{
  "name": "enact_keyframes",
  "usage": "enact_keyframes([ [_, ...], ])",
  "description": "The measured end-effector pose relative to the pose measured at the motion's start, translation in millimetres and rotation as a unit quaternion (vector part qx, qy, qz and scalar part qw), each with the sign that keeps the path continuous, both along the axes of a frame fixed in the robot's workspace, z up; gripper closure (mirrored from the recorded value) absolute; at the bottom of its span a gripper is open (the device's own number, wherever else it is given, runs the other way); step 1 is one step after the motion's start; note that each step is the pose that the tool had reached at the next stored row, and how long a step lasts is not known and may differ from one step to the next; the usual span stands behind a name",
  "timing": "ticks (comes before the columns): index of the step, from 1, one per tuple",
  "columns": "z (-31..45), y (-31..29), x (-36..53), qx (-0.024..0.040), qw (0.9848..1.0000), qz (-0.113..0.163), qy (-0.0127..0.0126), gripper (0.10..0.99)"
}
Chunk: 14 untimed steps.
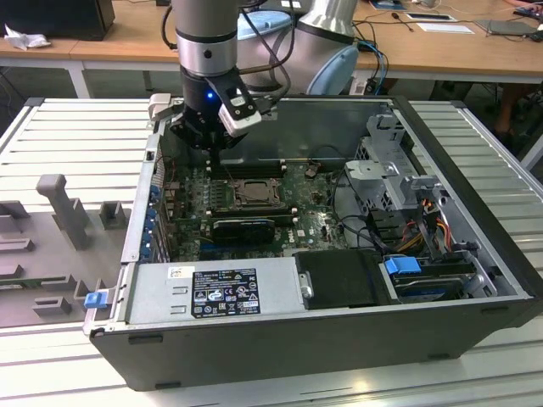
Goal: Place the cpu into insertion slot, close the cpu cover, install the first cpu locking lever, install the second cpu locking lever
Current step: 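Install the first cpu locking lever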
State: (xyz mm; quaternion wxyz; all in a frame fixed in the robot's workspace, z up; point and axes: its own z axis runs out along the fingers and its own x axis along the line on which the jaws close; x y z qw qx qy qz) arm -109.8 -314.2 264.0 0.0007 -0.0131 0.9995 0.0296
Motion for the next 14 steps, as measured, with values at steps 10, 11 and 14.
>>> enact_keyframes([
  [10, -5.2, 22.4, -3.3, 0.0029, 1.0, 0.002, 0.0001, 0.98],
  [11, -5.3, 23.3, -1.1, 0.0028, 1.0, 0.002, 0.0, 0.98],
  [14, -5.5, 24.2, 12.4, 0.0029, 1.0, 0.002, 0.0, 0.98],
])
